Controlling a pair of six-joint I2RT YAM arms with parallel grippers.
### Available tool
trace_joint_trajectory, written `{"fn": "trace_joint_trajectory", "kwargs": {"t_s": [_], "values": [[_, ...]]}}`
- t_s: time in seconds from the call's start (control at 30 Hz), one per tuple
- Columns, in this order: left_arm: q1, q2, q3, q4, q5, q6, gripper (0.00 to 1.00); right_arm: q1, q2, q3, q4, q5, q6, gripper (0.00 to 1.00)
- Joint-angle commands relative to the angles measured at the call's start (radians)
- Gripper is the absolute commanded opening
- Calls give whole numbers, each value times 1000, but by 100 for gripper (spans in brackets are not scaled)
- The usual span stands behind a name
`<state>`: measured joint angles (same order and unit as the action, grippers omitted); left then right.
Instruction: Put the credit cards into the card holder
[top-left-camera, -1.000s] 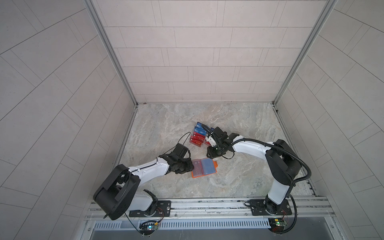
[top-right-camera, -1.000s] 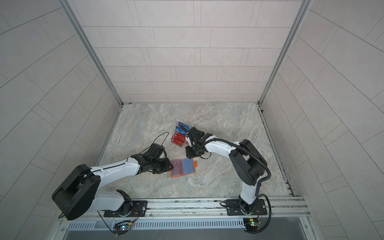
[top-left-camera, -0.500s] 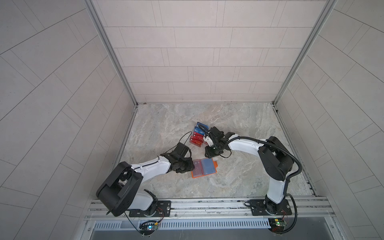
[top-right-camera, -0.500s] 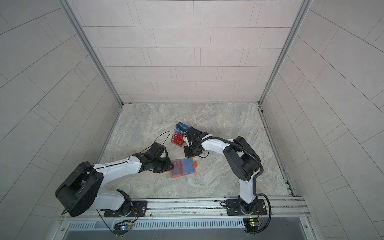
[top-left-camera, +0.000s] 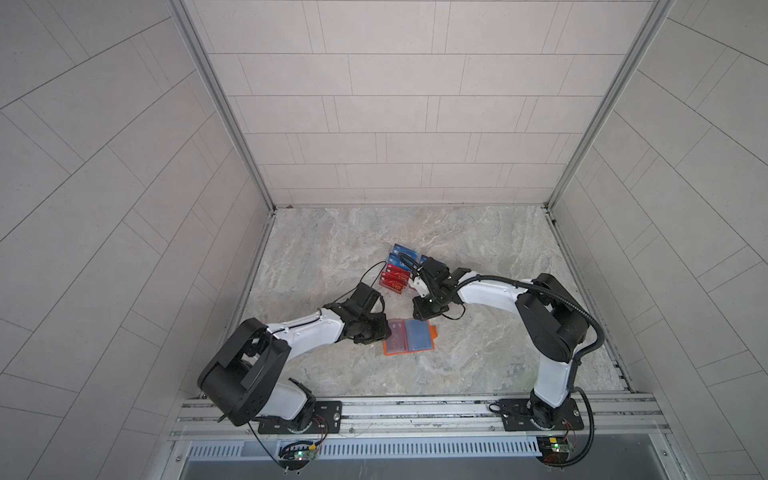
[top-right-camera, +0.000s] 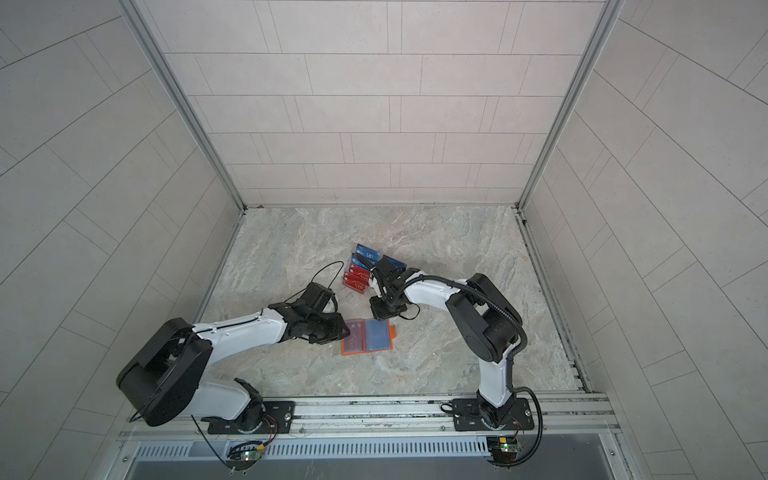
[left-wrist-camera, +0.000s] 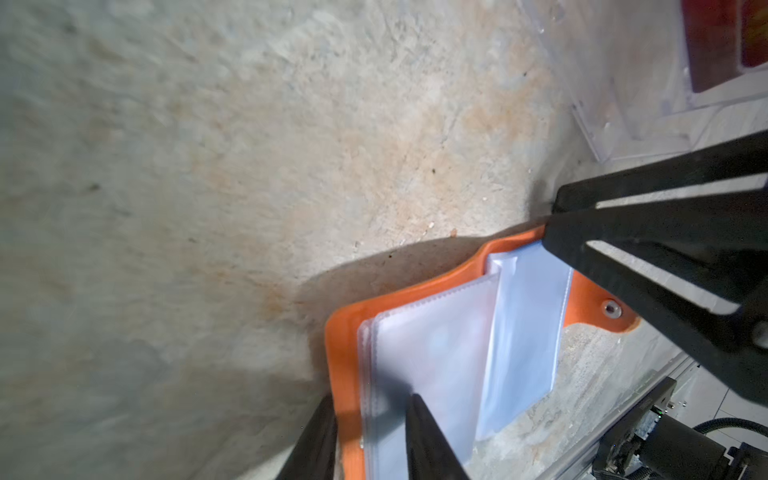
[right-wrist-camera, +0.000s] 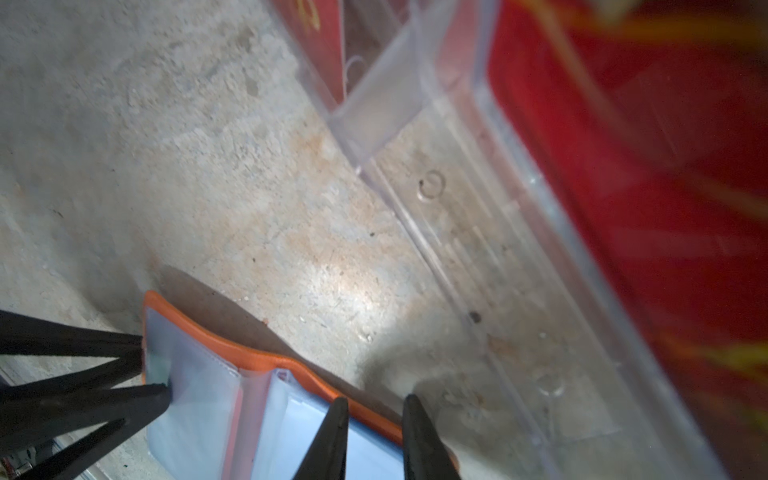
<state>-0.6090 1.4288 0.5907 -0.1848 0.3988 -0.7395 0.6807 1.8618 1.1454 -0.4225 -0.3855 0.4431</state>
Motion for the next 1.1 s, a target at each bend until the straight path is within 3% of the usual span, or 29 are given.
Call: {"fn": "trace_joint_trajectory", "kwargs": {"t_s": [0.0, 0.47, 0.67, 1.07], "values": [[5, 7, 17, -26, 2, 19, 33, 5, -19, -27, -46, 8, 0, 26], [0, -126, 84, -159, -34, 37, 38, 12, -76, 26, -85, 4, 14, 25], [-58, -119, 108, -150, -27, 4, 37, 12, -122, 86, -111, 31, 26, 29], [-61, -38, 46, -60, -28, -2, 33, 1, 25, 418, -248, 122, -119, 37]]}}
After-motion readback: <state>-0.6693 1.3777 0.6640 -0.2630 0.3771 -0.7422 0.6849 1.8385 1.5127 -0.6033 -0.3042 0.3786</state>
